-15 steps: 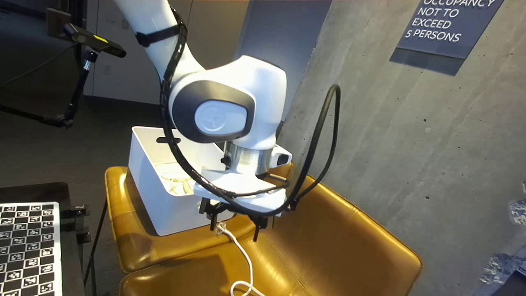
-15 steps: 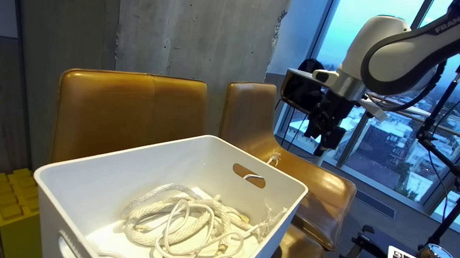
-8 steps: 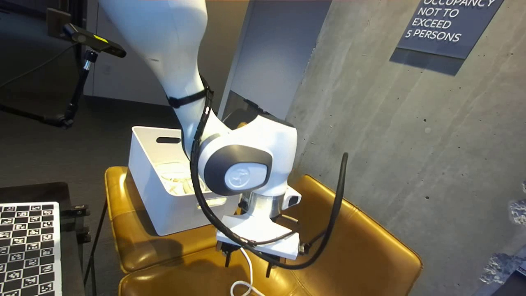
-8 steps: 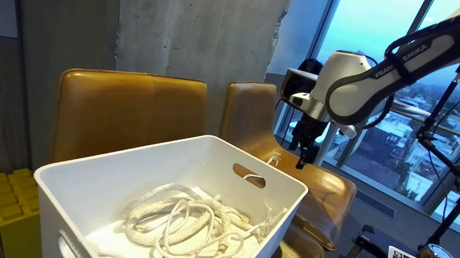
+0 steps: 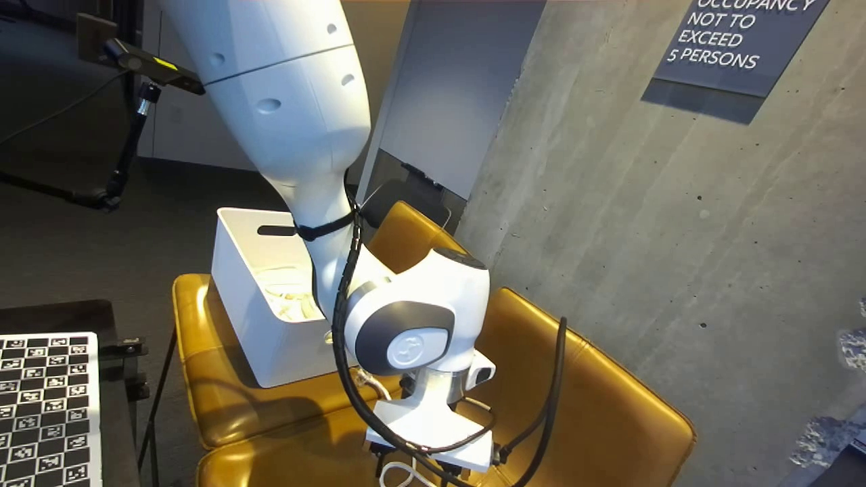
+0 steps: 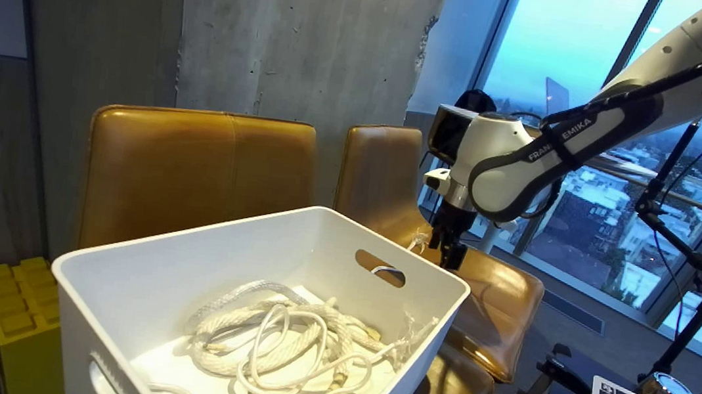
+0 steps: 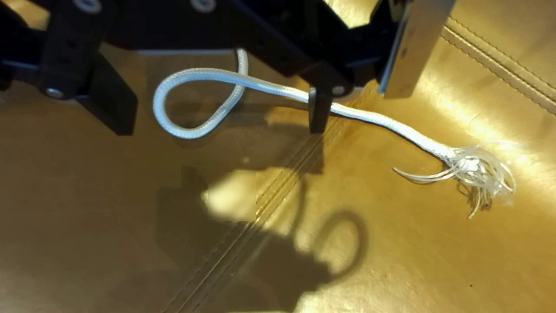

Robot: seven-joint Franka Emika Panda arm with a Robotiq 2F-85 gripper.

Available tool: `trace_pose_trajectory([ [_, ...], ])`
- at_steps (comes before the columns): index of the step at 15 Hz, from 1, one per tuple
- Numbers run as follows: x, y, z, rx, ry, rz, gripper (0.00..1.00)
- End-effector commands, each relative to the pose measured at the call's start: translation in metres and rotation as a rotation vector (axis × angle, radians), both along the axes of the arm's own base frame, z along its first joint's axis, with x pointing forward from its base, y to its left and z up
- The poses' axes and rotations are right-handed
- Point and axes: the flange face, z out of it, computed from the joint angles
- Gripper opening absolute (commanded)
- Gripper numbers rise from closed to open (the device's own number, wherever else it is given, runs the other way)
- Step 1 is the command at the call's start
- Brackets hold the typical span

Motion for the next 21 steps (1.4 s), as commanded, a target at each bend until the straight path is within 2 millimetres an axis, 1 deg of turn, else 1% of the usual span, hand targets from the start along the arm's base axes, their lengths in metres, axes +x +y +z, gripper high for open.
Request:
trace_pose_trajectory([
  [1,0.02,-0.008,0.0,-0.009,-0.024,-0.018,1.0],
  [5,0.027,-0.015,-0.007,-0.012,-0.03,-0.037,1.0],
  [8,0.031,-0.009,-0.012,-0.006,-0.03,-0.044,1.0],
  [13,0.037,0.009,-0.024,0.009,-0.029,-0.039,1.0],
  [17,0.032,0.02,-0.042,0.02,-0.008,-0.047,1.0],
  [19,0.029,0.022,-0.051,0.023,0.005,-0.052,1.0],
  [21,0.028,0.021,-0.055,0.023,0.01,-0.059,1.0],
])
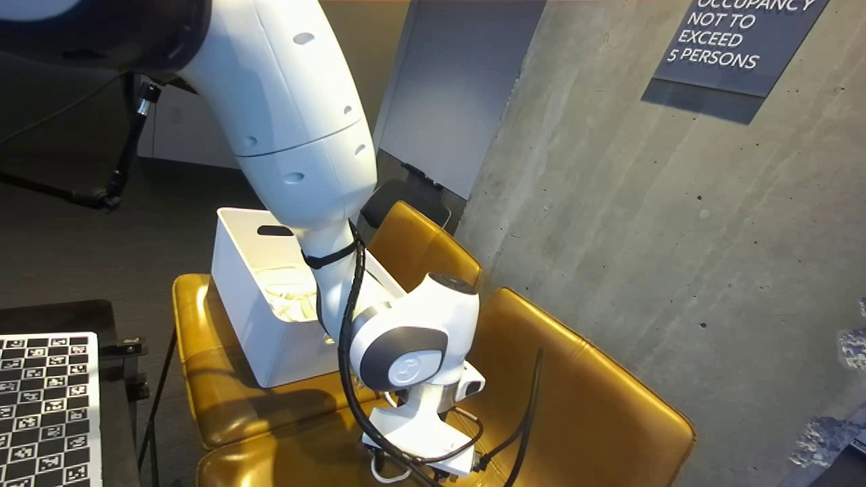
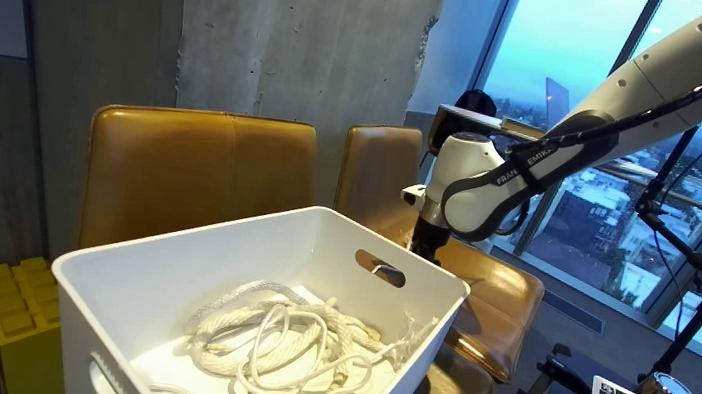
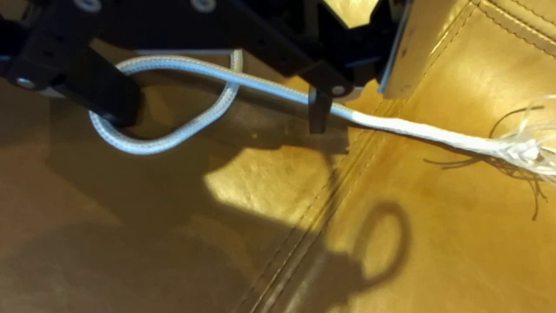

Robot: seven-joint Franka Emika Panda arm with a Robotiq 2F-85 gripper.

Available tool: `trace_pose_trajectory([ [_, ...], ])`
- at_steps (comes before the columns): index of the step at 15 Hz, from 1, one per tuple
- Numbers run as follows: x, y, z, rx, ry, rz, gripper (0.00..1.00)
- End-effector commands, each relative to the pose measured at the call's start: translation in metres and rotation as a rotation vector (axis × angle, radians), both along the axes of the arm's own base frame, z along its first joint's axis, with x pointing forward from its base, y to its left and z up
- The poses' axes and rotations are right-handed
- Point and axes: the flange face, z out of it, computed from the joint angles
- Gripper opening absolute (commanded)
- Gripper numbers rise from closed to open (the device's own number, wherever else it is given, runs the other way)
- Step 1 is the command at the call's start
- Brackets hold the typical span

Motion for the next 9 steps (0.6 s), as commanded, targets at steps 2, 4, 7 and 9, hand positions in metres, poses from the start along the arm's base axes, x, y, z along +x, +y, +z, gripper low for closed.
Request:
trace_pose_trajectory([
  [2,0.002,0.0,-0.007,-0.005,0.02,-0.018,0.72],
  [4,0.0,-0.002,-0.006,-0.007,0.023,-0.025,0.68],
  [7,-0.004,-0.006,-0.006,-0.008,0.028,-0.035,0.43],
  [9,-0.006,-0.011,-0.003,-0.012,0.027,-0.042,0.3],
])
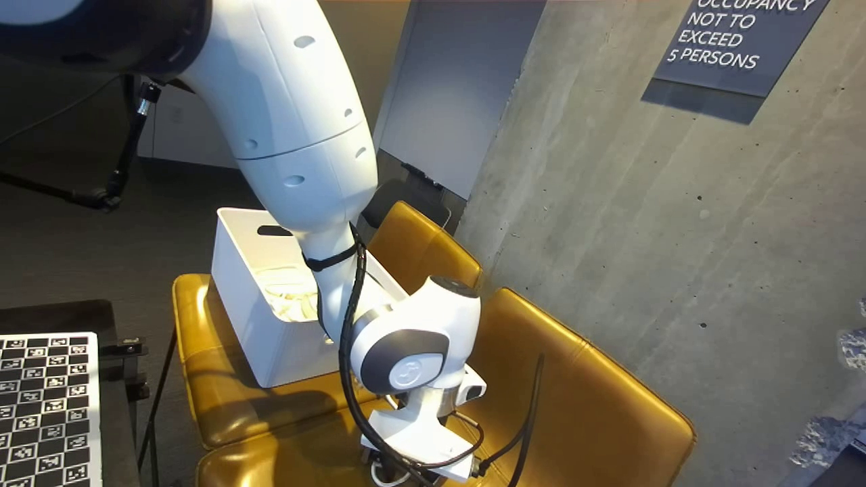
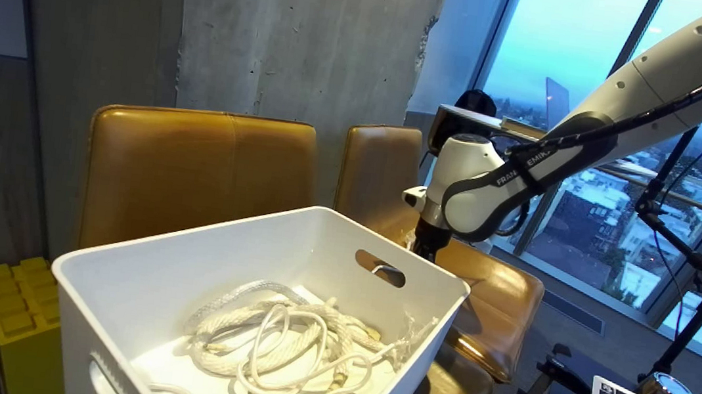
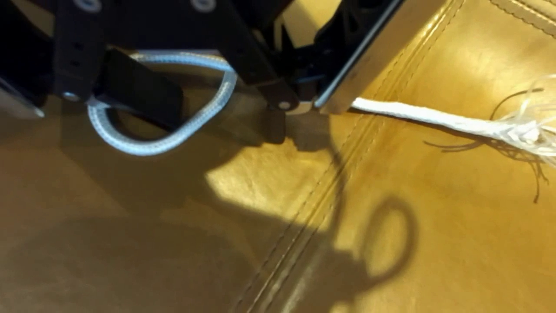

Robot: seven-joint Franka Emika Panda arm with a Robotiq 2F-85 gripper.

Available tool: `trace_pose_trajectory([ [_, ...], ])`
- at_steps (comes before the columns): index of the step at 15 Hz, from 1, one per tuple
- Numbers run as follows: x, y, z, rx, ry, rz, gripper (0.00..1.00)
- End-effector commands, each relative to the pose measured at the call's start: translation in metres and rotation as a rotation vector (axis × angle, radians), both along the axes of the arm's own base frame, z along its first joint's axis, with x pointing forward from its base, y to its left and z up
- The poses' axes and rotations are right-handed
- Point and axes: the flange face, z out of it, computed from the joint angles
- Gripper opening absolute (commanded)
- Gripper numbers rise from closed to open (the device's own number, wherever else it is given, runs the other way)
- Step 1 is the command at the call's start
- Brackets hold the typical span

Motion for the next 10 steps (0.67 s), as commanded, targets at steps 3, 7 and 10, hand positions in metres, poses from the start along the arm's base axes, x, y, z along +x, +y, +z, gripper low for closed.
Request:
trace_pose_trajectory([
  [3,-0.008,-0.013,0.006,-0.016,0.015,-0.024,0.06],
  [7,-0.013,-0.019,0.022,-0.02,0.007,-0.043,0.01],
  [10,-0.023,-0.017,0.048,-0.024,-0.01,-0.048,0.02],
])
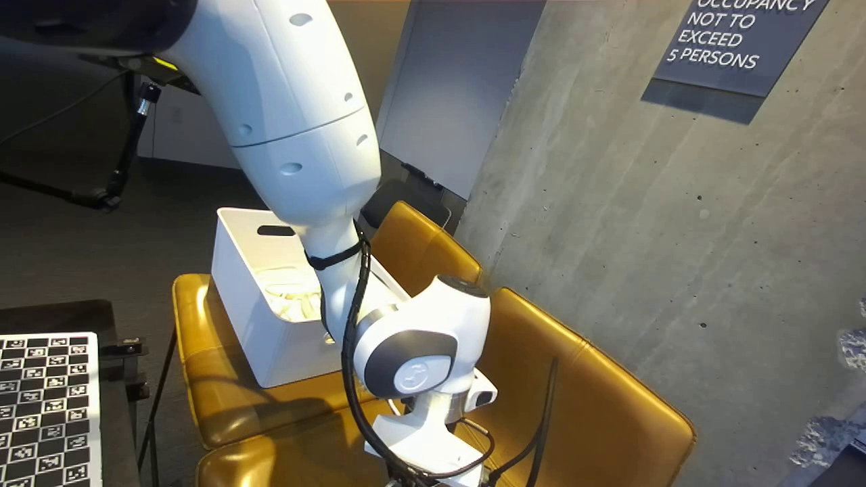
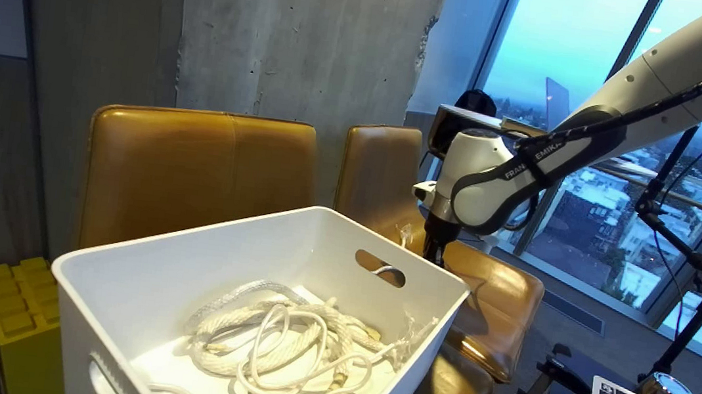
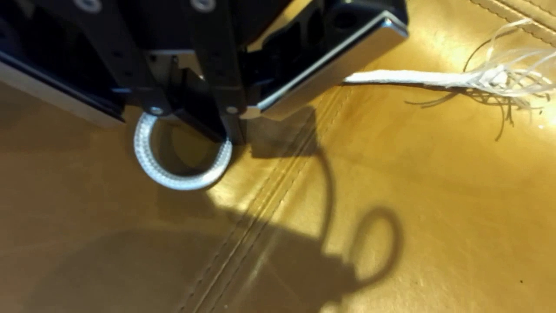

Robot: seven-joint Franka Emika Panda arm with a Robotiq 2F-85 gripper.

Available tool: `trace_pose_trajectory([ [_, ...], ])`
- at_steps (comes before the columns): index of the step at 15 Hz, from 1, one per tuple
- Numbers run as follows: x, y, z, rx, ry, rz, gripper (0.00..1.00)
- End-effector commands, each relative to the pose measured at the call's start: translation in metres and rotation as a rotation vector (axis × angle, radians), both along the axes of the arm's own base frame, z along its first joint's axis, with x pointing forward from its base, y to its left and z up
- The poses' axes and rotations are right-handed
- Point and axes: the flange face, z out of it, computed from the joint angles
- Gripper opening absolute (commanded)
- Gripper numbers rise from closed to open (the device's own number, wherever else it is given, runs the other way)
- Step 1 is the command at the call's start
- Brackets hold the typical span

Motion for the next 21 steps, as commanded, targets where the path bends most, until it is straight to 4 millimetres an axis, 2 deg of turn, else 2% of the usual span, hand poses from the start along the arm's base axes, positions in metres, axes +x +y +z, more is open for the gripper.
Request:
trace_pose_trajectory([
  [1,-0.019,0.005,0.048,-0.008,-0.017,-0.007,0.02],
  [6,-0.027,0.037,0.146,0.0,-0.118,0.024,0.02],
  [10,-0.021,0.085,0.237,0.008,-0.224,0.072,0.02],
  [13,-0.018,0.142,0.297,0.008,-0.293,0.121,0.02],
  [16,-0.021,0.218,0.344,0.016,-0.338,0.171,0.02],
  [19,-0.036,0.299,0.375,0.03,-0.362,0.222,0.02],
  [21,-0.047,0.341,0.38,0.037,-0.362,0.25,0.02],
])
